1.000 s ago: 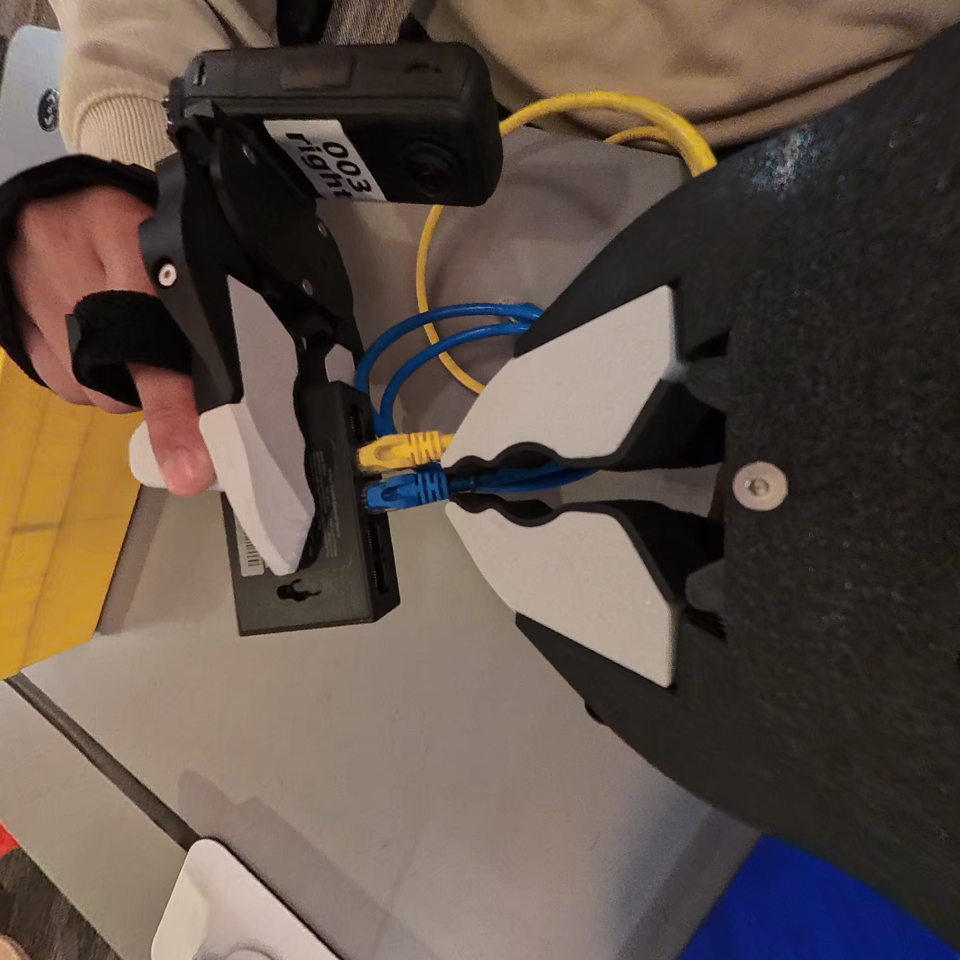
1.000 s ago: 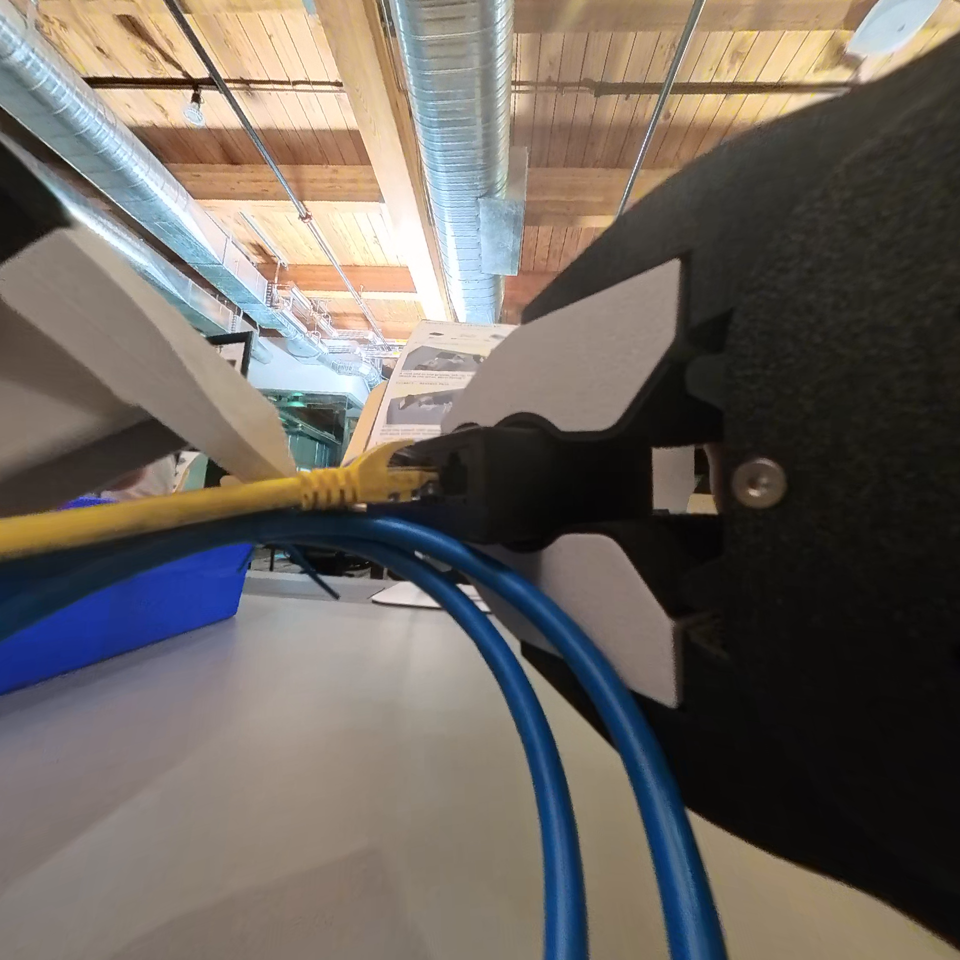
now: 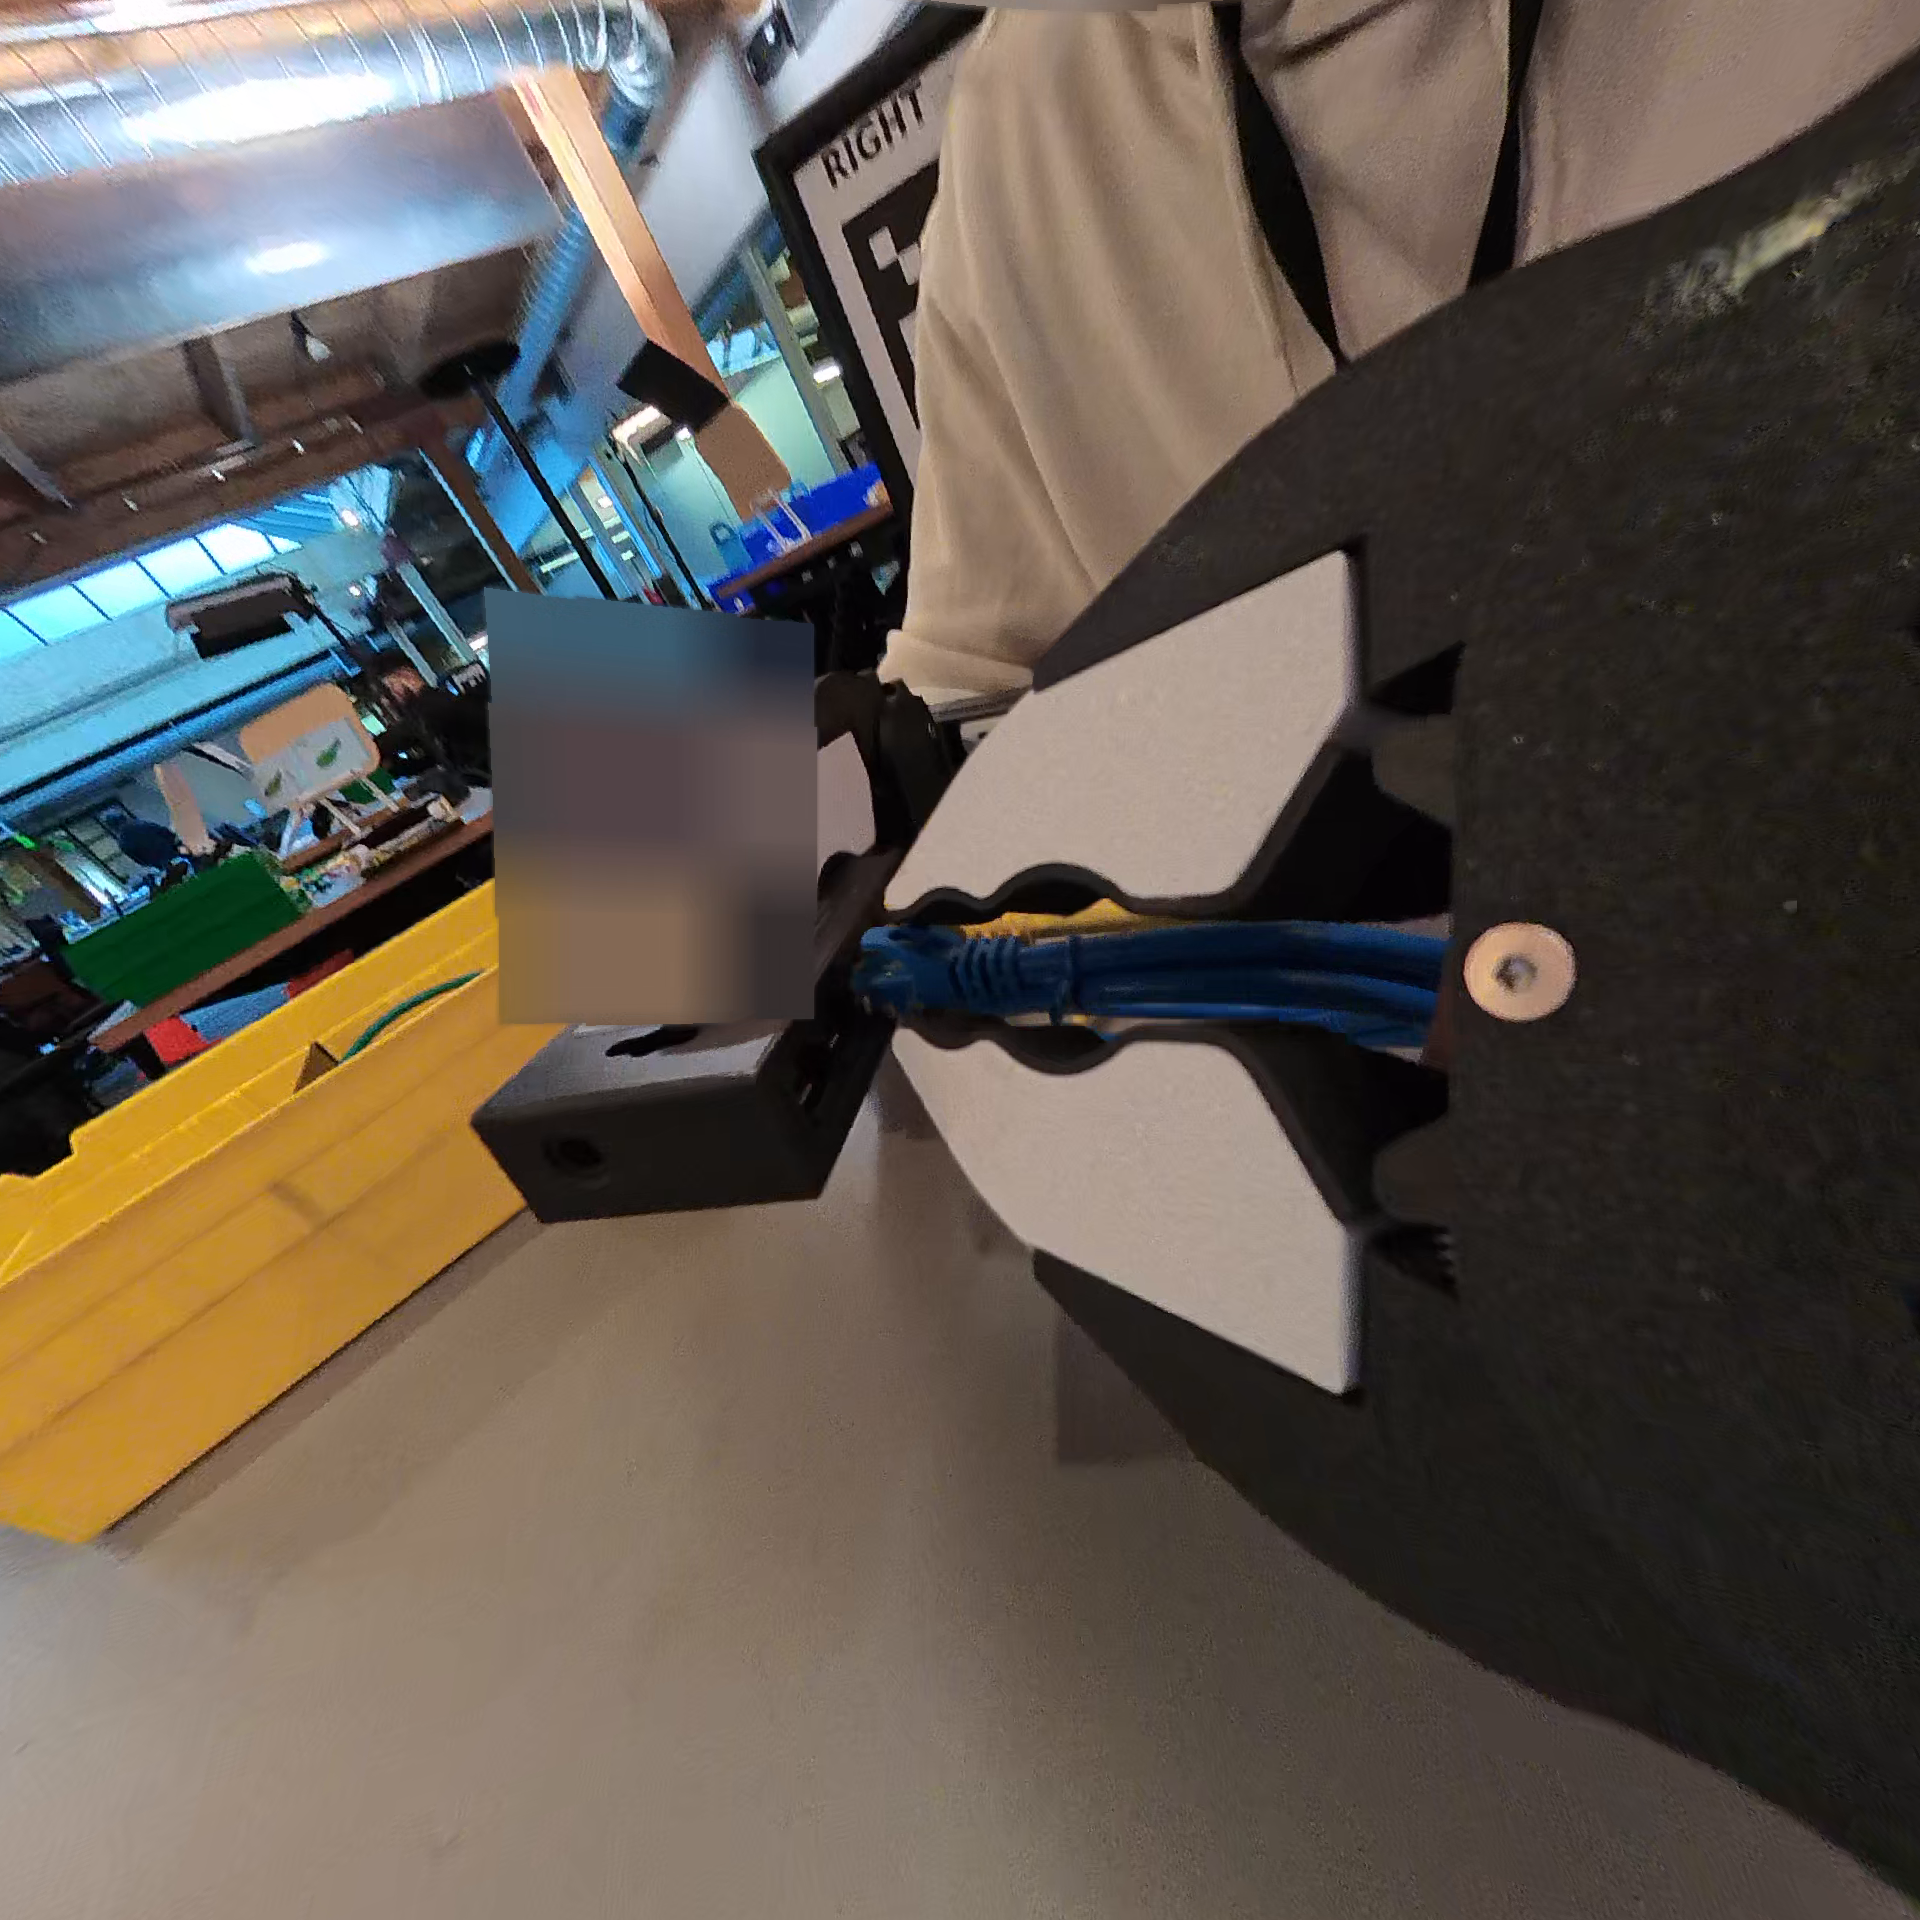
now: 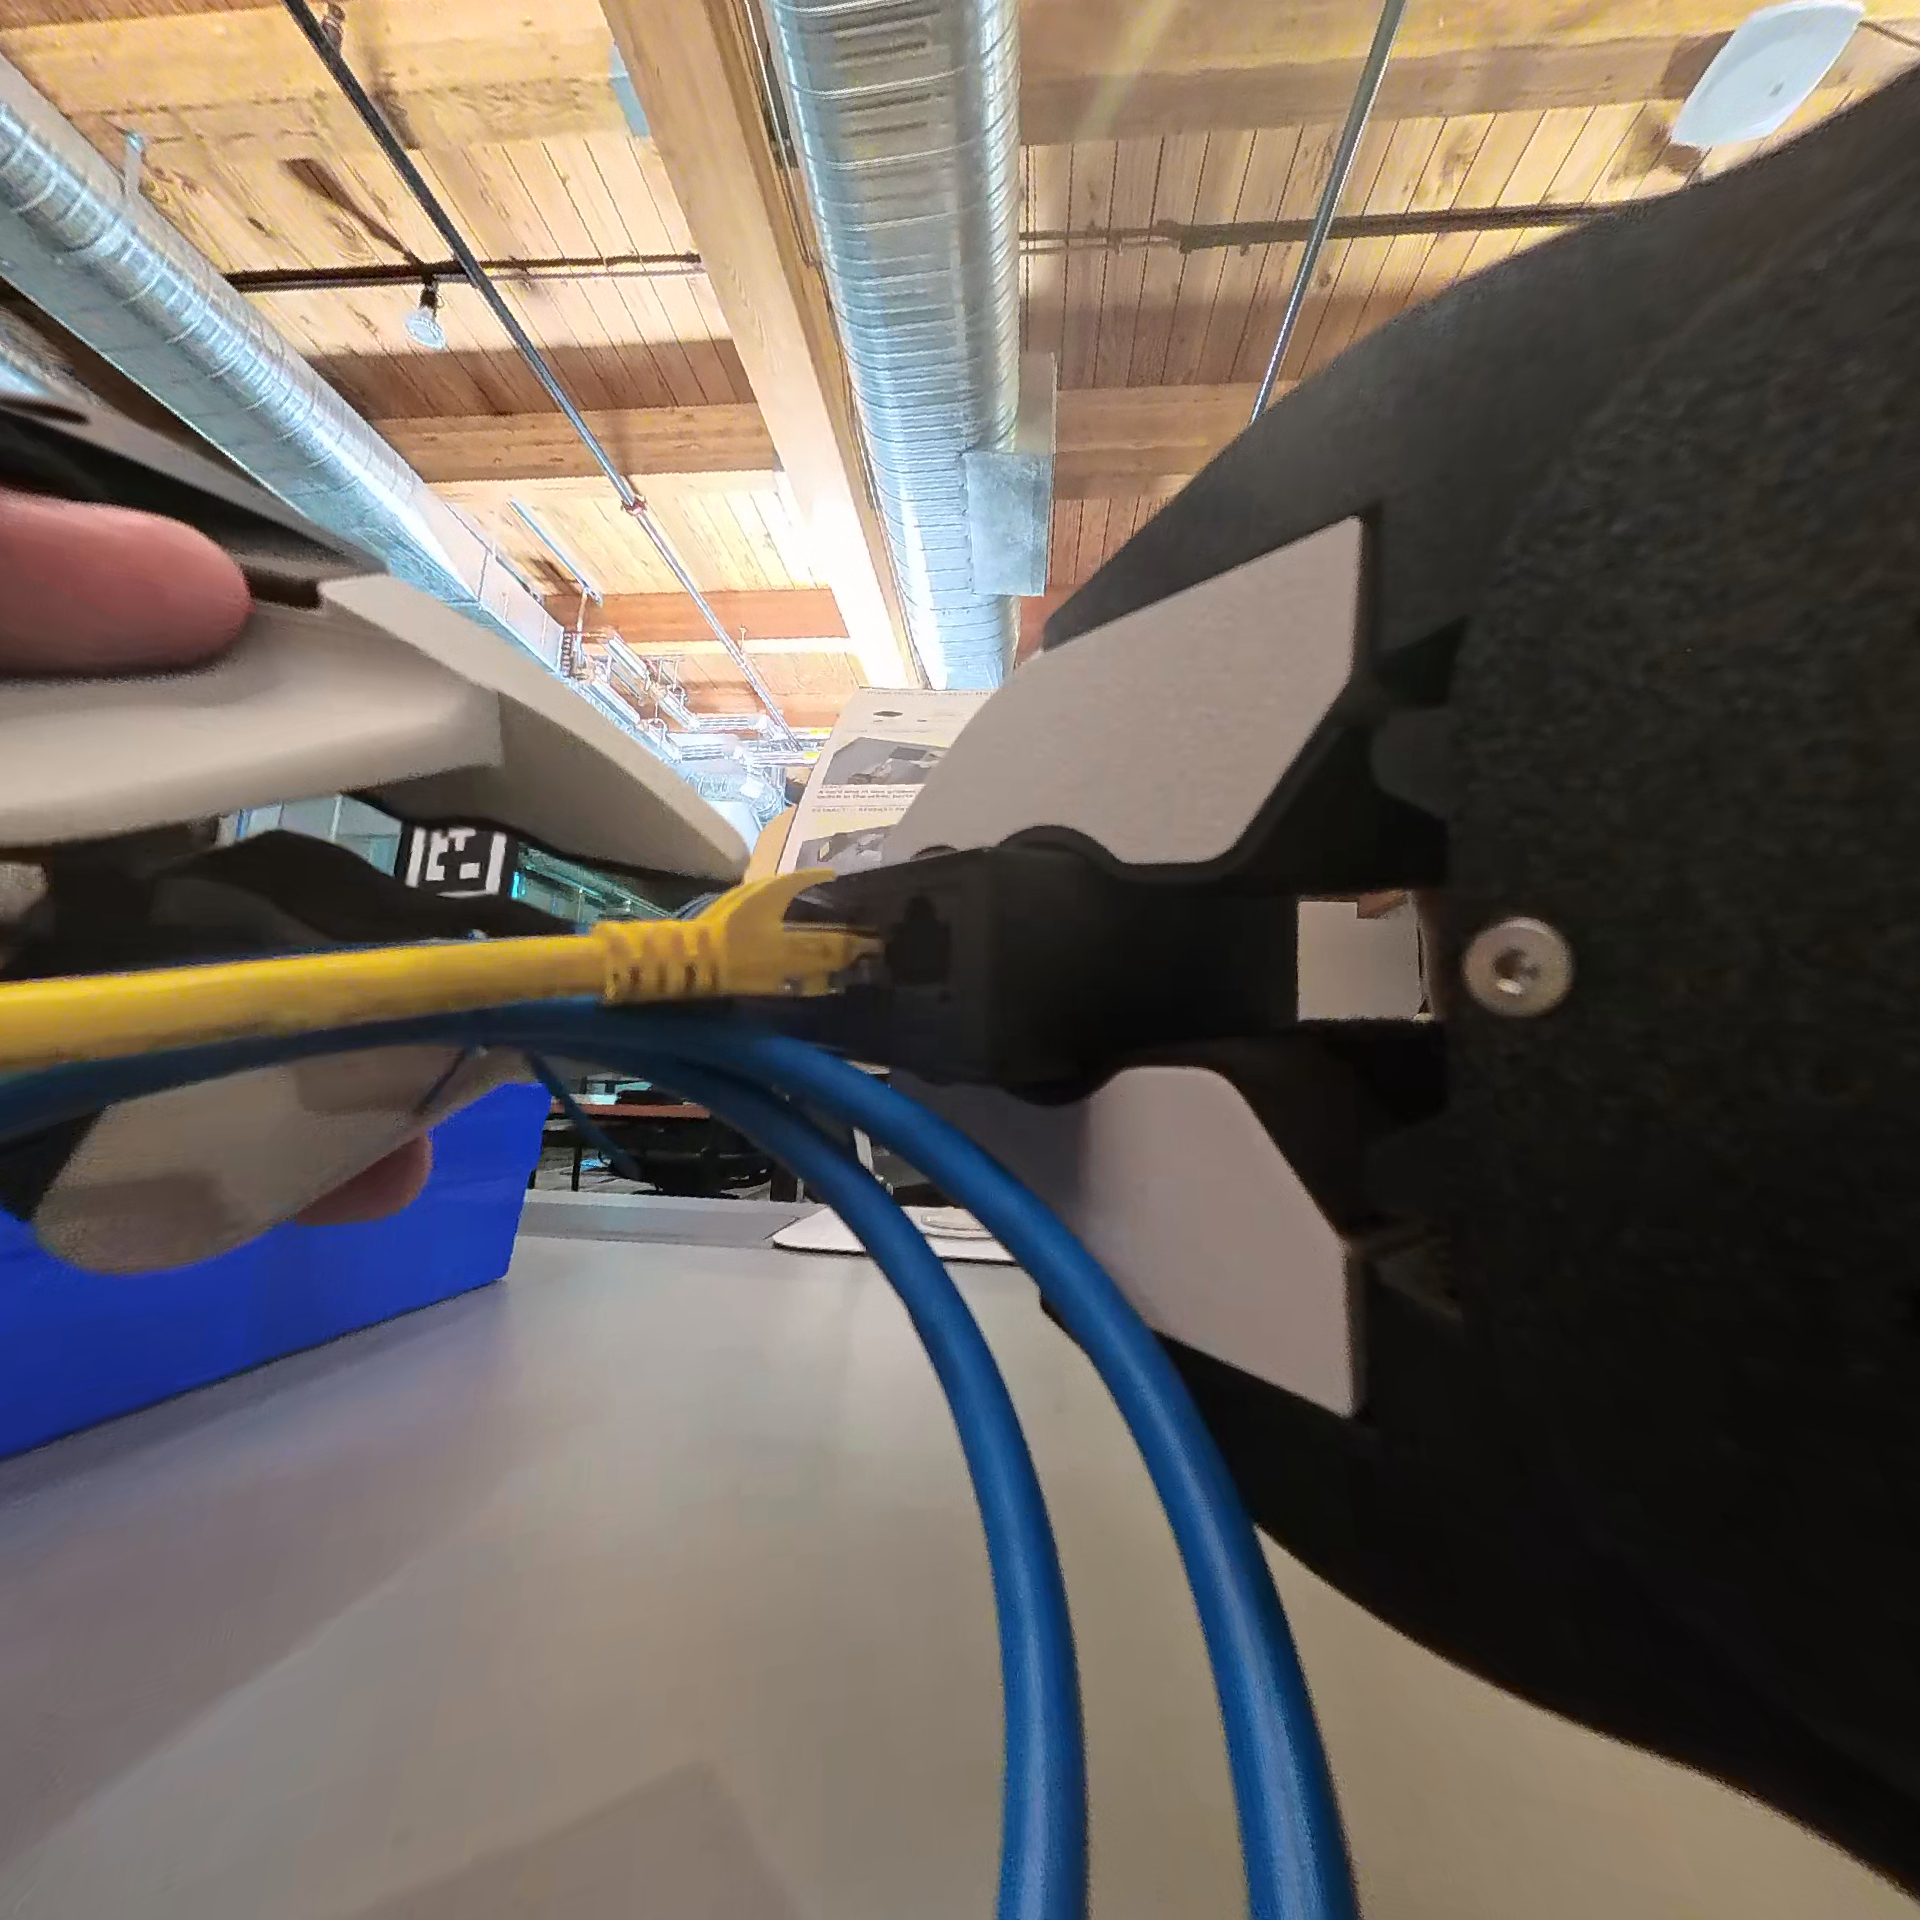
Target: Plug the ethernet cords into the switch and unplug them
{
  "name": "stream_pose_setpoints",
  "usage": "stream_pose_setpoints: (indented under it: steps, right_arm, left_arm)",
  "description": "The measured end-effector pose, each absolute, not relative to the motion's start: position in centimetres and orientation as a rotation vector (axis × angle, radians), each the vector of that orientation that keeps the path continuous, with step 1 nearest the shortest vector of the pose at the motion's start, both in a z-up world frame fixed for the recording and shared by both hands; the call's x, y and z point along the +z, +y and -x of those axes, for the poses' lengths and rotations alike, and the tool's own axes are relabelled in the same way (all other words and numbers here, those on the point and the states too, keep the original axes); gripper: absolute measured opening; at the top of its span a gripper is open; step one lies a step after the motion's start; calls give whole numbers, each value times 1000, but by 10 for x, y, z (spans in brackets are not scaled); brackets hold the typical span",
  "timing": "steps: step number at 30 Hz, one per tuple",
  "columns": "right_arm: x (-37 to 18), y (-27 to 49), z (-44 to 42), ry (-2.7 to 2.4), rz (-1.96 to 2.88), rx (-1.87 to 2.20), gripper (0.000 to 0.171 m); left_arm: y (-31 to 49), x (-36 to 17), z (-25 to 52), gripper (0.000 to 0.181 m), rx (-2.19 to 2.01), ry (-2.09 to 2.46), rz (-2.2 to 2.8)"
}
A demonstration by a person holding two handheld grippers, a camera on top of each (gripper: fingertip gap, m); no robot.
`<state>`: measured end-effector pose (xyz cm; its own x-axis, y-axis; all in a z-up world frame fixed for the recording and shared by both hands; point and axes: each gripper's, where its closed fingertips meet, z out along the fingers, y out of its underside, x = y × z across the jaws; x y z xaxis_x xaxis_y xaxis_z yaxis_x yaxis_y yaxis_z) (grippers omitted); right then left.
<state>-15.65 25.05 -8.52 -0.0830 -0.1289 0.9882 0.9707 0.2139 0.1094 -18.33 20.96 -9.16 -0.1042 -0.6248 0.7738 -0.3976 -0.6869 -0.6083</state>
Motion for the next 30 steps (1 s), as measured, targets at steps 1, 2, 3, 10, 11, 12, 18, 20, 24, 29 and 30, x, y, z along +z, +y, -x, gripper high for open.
stream_pose_setpoints:
  steps: [1, 2, 3, 10, 11, 12, 18, 20, 24, 29, 30]
  right_arm:
    - [-85, 250, 156, -1286, 911, -1165, 30]
    - [-84, 250, 156, -1285, 908, -1168, 32]
    - [-84, 250, 156, -1286, 908, -1172, 30]
    - [-96, 247, 162, -1345, 851, -1206, 32]
    - [-98, 248, 161, -1352, 849, -1219, 32]
    - [-100, 249, 161, -1355, 861, -1223, 30]
    - [-105, 251, 160, -1379, 875, -1228, 29]
    - [-106, 250, 162, -1381, 867, -1223, 31]
    - [-108, 252, 162, -1381, 902, -1197, 30]
    - [-107, 254, 161, -1353, 933, -1152, 33]
    - [-107, 254, 162, -1359, 936, -1145, 32]
  left_arm:
    - [210, -91, 183, 15, -1910, 1133, 1972]
    - [210, -91, 183, 15, -1920, 1126, 1966]
    - [209, -91, 183, 15, -1929, 1121, 1961]
    - [209, -107, 185, 11, -1869, 1153, 2039]
    - [211, -110, 184, 11, -1815, 1165, 2045]
    - [212, -111, 184, 10, -1770, 1173, 2047]
    - [214, -117, 184, 10, -1560, 1276, 2026]
    - [213, -118, 185, 10, -1507, 1317, 2016]
    - [214, -119, 186, 10, -1456, 1338, 1998]
    - [217, -114, 185, 6, -1439, 1361, 1950]
    - [218, -111, 186, 5, -1424, 1372, 1926]
